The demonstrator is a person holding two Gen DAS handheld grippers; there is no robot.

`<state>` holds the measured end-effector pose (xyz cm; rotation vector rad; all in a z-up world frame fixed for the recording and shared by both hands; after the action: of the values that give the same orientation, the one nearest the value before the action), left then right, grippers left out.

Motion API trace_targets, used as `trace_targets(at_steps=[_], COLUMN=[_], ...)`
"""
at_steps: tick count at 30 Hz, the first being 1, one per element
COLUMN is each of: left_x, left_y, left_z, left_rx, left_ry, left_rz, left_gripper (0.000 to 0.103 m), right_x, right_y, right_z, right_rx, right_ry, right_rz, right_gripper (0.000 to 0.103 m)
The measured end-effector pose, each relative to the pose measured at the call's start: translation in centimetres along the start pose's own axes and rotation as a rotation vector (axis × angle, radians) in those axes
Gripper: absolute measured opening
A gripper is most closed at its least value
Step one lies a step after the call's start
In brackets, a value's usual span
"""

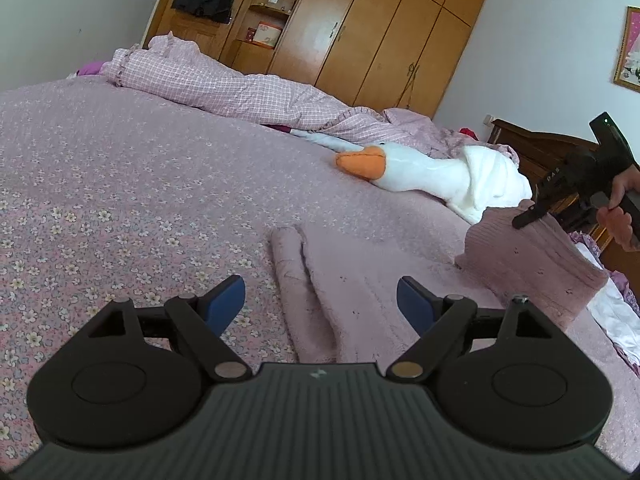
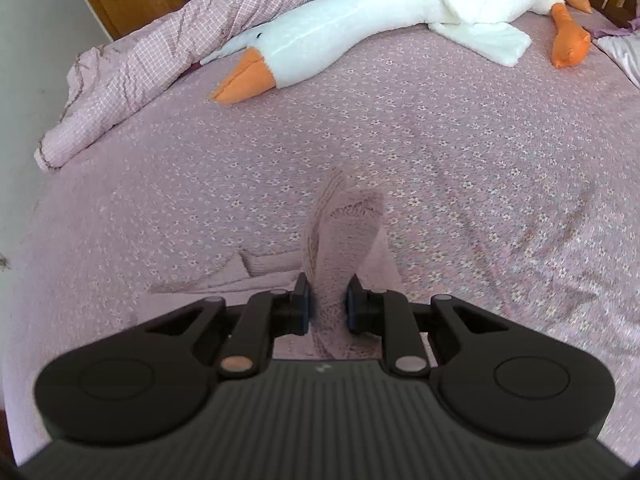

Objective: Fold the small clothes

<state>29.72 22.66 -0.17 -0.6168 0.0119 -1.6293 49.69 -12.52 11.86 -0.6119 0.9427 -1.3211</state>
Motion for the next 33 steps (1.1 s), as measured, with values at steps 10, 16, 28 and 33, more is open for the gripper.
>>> trace_targets(at_steps=[10, 16, 28, 33], left_x=[-0.9, -1.3, -1.7, -1.9], left_y=[-0.3, -0.3, -0.1, -0.1], left_z=[0.4, 0.4, 0.2, 0.1], left_rx=[0.007, 0.000, -0.014, -0.022], left_ry=[-0.016, -0.020, -0.015, -0.023], left_rz=[0.016, 0.030, 0.051, 0.056], left_gripper=[0.088, 0.088, 0.088, 0.088], right_x=[-6.3, -11.4, -16.3, -18.4], right_y=[1.2, 3.4, 3.4, 4.3], right_z=[-2.4, -5.2, -7.3, -8.4], right_rx=[0.024, -0.006, -0.037, -0.059], right_ry=[-0.074, -0.208, -0.283, -0.304], right_rz=[0.039, 0.055, 0.113, 0.124], right_gripper=[0.020, 0.020, 0.020, 0.020])
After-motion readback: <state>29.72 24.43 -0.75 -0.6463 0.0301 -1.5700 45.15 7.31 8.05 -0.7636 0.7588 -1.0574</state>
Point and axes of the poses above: each gripper's, at about its wrist camera, not at the fingertips, and y roughly the way its jaws point, x to its right, z to its top, the point moved 5 cm from there along y, roughly the way its jaws point
